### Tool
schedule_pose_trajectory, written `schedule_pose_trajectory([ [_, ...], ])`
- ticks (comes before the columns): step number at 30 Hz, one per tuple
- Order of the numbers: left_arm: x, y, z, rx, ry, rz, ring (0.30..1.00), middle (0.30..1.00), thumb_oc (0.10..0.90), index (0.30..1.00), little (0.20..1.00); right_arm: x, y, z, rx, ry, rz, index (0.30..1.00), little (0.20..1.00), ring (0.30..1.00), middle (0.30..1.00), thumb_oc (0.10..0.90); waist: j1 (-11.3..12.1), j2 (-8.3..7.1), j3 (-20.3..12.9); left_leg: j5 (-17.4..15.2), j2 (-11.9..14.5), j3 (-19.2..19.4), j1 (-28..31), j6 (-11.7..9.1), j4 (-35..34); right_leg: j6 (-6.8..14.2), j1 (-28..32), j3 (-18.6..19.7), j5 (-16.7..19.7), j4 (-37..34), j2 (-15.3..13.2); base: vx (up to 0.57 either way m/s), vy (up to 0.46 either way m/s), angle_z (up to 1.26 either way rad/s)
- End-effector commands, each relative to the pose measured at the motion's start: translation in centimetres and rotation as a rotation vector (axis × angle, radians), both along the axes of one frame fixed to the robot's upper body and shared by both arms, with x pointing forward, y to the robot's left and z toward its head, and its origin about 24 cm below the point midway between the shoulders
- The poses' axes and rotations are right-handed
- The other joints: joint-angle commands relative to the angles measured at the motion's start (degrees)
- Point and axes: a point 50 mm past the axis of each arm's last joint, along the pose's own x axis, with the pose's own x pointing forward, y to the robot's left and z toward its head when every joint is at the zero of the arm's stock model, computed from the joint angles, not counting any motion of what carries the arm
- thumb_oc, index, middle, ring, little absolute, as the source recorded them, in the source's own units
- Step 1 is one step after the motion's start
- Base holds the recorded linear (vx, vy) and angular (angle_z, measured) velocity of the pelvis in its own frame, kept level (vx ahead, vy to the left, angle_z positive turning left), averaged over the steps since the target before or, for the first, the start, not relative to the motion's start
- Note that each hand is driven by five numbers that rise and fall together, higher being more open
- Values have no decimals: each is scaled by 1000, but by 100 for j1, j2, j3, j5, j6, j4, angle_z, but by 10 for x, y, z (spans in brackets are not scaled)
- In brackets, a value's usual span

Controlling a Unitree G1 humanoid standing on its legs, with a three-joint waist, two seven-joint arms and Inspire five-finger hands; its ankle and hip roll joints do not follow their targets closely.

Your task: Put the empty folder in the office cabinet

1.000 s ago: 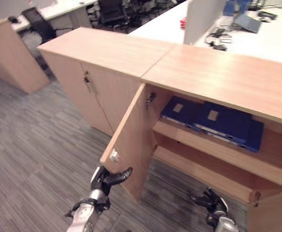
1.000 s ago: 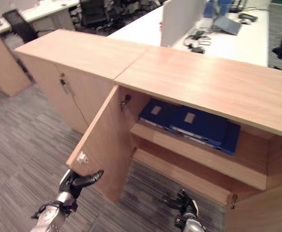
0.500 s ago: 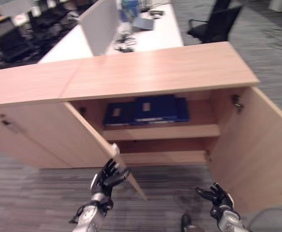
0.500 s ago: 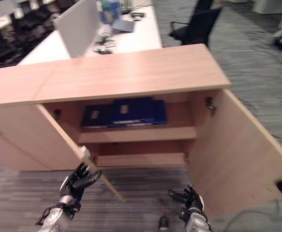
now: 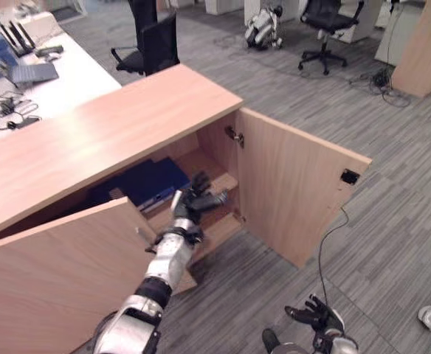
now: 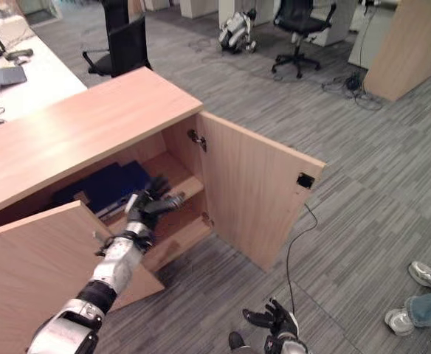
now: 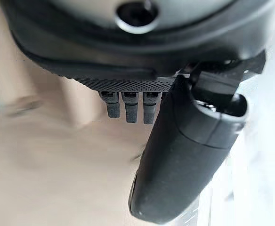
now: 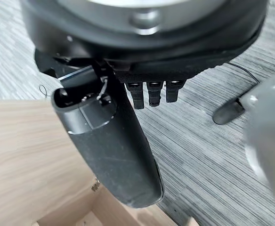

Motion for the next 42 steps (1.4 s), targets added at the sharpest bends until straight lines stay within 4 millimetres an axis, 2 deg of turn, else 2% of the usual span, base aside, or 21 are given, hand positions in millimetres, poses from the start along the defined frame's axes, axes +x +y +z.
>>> schedule_pose_trajectory([
  [1,-17,6,-8,81,-37,-54,900,900,800,900,900,34,-7,17,-40,-136,14,900,900,900,900,800,327,-279,-506,321,36,89,-433,-95,-13,271,342,-113,-729,51,-60,33,69,0],
  [2,-26,7,-17,99,-13,-73,900,900,800,900,900,33,-8,16,-41,-129,12,900,900,900,900,800,380,-291,-523,304,19,82,-436,-75,-13,282,347,-122,-732,47,-74,46,135,-1],
  [3,-52,11,-46,134,93,-122,900,900,800,900,900,33,-10,16,-31,-129,2,900,900,900,900,800,488,-309,-554,255,-15,53,-428,-29,-13,296,358,-154,-734,39,-113,38,113,-1],
  [4,-52,11,-47,134,93,-122,900,900,800,900,900,33,-10,16,-31,-129,2,900,900,900,900,800,488,-310,-558,255,-16,53,-429,-28,-13,297,357,-153,-735,39,-114,38,128,0],
  [5,-62,12,-58,171,141,-154,900,900,800,900,900,32,-12,16,-32,-129,-3,900,900,900,900,800,518,-312,-565,230,-24,45,-429,-16,-13,303,355,-170,-737,39,-129,5,118,7],
  [9,-121,34,-127,489,491,-295,900,900,800,900,900,40,-14,20,-39,-151,36,900,900,900,900,800,575,-338,-565,67,-110,77,-438,95,-13,409,277,-223,-721,73,-246,-11,181,2],
  [14,-159,46,-167,511,752,-263,900,900,800,900,900,46,-8,20,-27,-156,47,900,900,900,900,800,623,-409,-542,-63,-182,217,-391,228,-8,495,42,-141,-754,474,-290,-12,129,-4],
  [17,-164,48,-173,518,797,-259,900,900,800,900,900,50,-4,21,-17,-167,47,900,900,900,900,800,632,-419,-444,-96,-154,266,-401,270,25,546,-255,-193,-815,1060,-200,-60,40,-20],
  [20,-166,49,-176,576,825,-285,900,900,800,900,900,59,3,24,2,-192,49,900,900,900,900,800,575,-378,-235,-110,-54,353,-381,290,28,831,-702,-617,-913,1974,-84,-61,32,-30],
  [21,-178,51,-184,608,893,-304,900,900,800,900,900,61,8,24,-1,-192,66,900,900,900,900,800,565,-377,-182,-282,-57,577,-154,255,-13,979,-1033,-1422,-665,2272,-478,68,25,-70],
  [22,-178,51,-184,608,893,-304,900,900,800,900,900,61,8,24,-1,-192,66,900,900,900,900,800,552,-378,-176,-283,-59,564,-148,256,-13,981,-1023,-1434,-673,2277,-483,113,-25,-78],
  [25,-186,53,-189,607,943,-297,900,900,800,900,900,62,10,24,-9,-191,78,900,900,900,900,800,551,-408,-177,-365,-14,858,-99,165,-13,726,-1140,-2332,-432,1494,-833,90,-119,-61],
  [26,-186,53,-189,596,950,-290,900,900,800,900,900,62,9,24,-14,-189,77,900,900,900,900,800,543,-402,-178,-362,-5,862,-116,145,-13,712,-1145,-2399,-418,1274,-831,187,-188,-93],
  [27,-191,53,-193,628,975,-327,900,900,800,900,900,49,2,17,-19,-142,61,900,900,900,900,800,469,-419,-260,-415,-42,841,-63,116,-13,670,-955,-2319,-315,848,-799,161,-139,-53],
  [33,-201,59,-196,647,1027,-328,900,900,800,900,900,37,-19,15,-60,-108,30,900,900,900,900,800,346,-277,-442,-355,100,991,44,-75,35,480,-720,-2118,-287,439,-575,188,-171,6],
  [35,-203,64,-195,652,1025,-317,900,900,800,900,900,40,-26,17,-81,-107,51,900,900,900,900,800,379,-259,-402,-267,343,1304,-119,-300,741,400,-509,-2148,-423,263,-414,138,-200,-54],
  [36,-203,64,-195,652,1025,-317,900,900,800,900,900,40,-25,17,-81,-107,51,900,900,900,900,800,380,-258,-400,-277,352,1304,-127,-306,763,395,-506,-2147,-421,258,-408,132,-297,-71],
  [37,-197,67,-192,654,1004,-300,900,900,800,900,900,40,-33,19,-102,-106,46,900,900,900,900,800,443,-334,-266,121,555,1325,-501,-500,1671,301,-326,-2214,-481,184,-390,44,-164,-55],
  [38,-197,67,-192,655,1004,-300,900,900,800,900,900,41,-33,20,-102,-106,46,900,900,900,900,800,434,-328,-267,103,572,1307,-531,-507,1717,294,-327,-2226,-479,181,-380,96,-297,-42],
  [39,-189,66,-189,642,979,-279,900,900,800,900,900,40,-42,22,-121,-104,28,900,900,900,900,800,494,-434,-124,399,662,1188,-896,-580,2569,177,-145,-2259,-556,109,-410,46,-142,-14],
  [42,-185,60,-189,627,964,-275,900,900,800,900,900,38,-47,21,-133,-90,14,900,900,900,900,800,530,-459,-57,506,676,1073,-1083,-569,2766,123,16,-2233,-644,90,-445,88,-83,-2],
])
